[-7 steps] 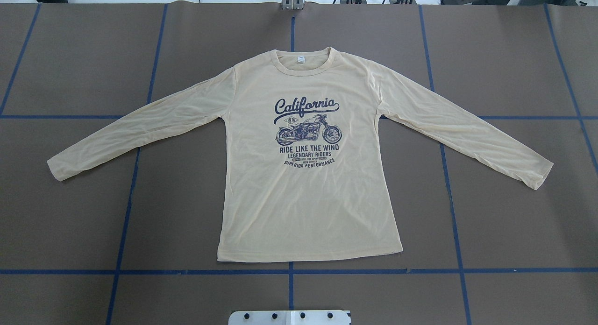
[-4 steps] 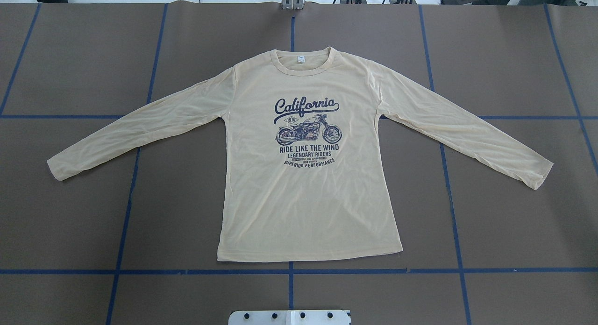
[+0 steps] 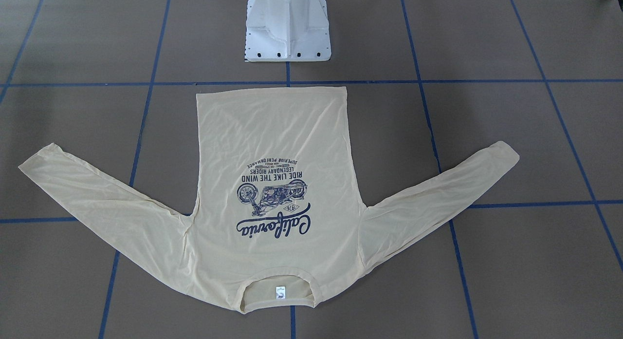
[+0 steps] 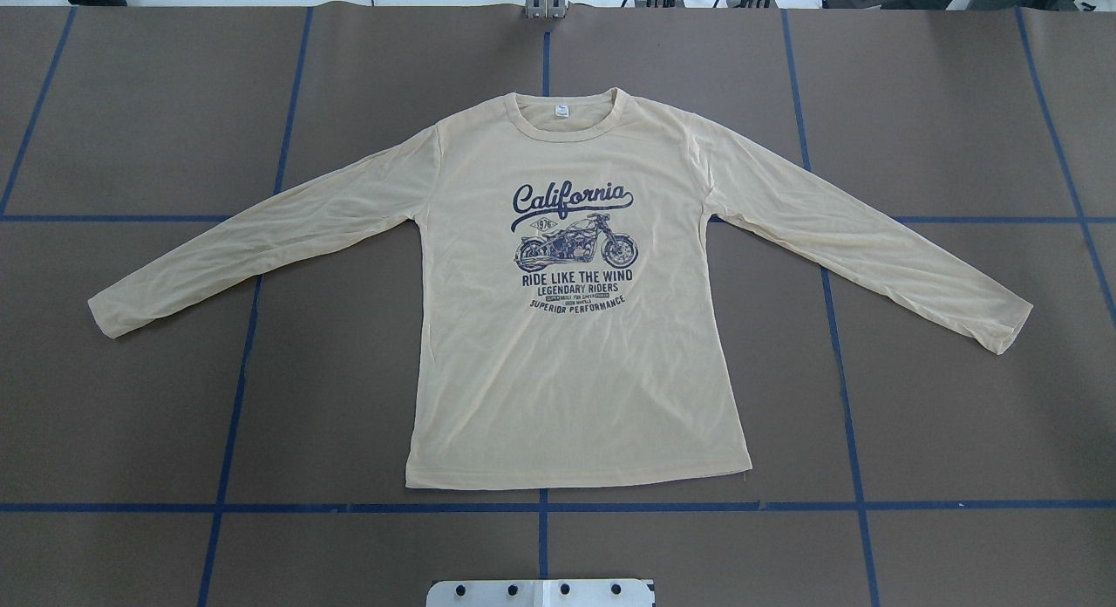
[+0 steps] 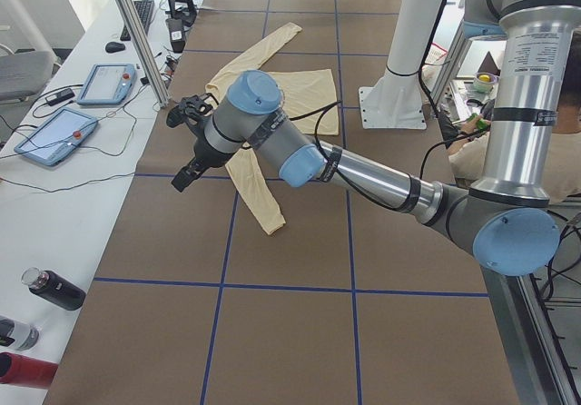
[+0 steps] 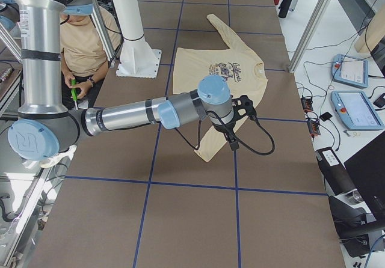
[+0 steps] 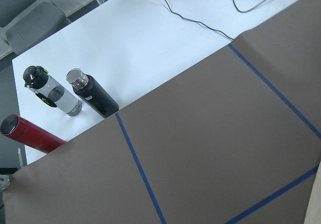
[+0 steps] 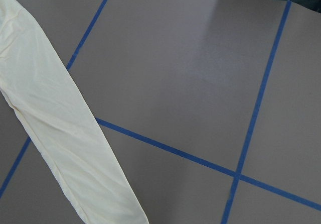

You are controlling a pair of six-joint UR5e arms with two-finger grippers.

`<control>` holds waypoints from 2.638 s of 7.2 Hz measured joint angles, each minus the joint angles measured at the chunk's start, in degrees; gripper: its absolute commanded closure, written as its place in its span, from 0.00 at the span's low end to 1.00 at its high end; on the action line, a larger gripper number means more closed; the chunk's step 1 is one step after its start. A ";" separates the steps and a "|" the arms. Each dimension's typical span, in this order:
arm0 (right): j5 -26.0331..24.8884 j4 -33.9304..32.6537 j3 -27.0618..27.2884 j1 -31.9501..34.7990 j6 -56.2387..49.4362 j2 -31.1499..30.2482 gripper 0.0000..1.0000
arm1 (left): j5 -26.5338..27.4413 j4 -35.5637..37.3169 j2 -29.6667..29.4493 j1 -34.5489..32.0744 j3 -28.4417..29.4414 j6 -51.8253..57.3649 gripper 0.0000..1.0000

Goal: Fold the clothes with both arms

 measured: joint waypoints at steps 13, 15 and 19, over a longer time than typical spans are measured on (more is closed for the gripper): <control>-26.98 54.99 -22.38 -32.17 48.29 -7.26 0.43 | -0.57 -4.17 2.30 5.54 0.67 -0.98 0.00; -28.02 55.02 -22.30 -33.18 47.61 -8.59 0.48 | -0.58 -4.13 2.32 5.65 0.77 -0.98 0.00; -28.97 55.01 -21.95 -33.64 45.48 -10.61 0.53 | -0.58 -4.19 2.64 5.72 0.85 -0.96 0.00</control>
